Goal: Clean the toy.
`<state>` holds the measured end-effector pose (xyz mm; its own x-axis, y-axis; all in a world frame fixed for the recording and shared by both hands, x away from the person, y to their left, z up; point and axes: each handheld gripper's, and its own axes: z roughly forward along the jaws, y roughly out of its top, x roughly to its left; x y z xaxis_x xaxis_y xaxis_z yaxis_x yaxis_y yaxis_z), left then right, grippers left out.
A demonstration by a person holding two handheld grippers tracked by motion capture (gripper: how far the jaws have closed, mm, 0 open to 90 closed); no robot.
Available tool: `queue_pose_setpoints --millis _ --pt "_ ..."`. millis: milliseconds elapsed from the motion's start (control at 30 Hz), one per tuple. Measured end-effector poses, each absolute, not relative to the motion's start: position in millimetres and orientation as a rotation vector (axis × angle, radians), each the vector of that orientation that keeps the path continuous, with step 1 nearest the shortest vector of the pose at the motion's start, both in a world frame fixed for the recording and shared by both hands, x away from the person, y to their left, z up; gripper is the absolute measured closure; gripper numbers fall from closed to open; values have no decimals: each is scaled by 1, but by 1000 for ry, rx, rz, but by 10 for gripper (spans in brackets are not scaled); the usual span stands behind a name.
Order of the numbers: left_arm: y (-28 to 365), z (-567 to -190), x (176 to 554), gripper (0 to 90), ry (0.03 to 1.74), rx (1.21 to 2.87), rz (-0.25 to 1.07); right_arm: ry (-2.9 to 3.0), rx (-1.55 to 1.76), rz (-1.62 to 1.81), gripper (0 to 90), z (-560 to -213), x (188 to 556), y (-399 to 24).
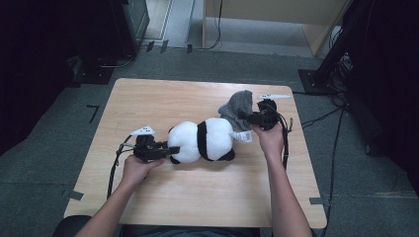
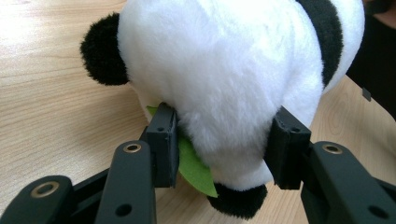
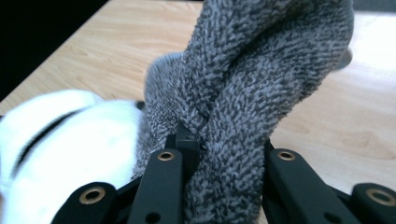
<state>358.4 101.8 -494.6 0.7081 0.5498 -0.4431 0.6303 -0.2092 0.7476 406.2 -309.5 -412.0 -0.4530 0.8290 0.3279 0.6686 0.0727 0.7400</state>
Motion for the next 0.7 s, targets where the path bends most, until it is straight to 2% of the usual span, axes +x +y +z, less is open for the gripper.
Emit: queue_pose_setpoints --millis 200,400,700 --pt "102 -494 358 523 918 1878 -94 2132 1451 1381 756 -386 394 -304" --pt "101 -494 357 515 925 1877 -91 2158 1301 1441 755 -357 376 -278" --pt "100 -492 356 506 930 1872 -84 2272 1132 1527 754 -349 362 -227"
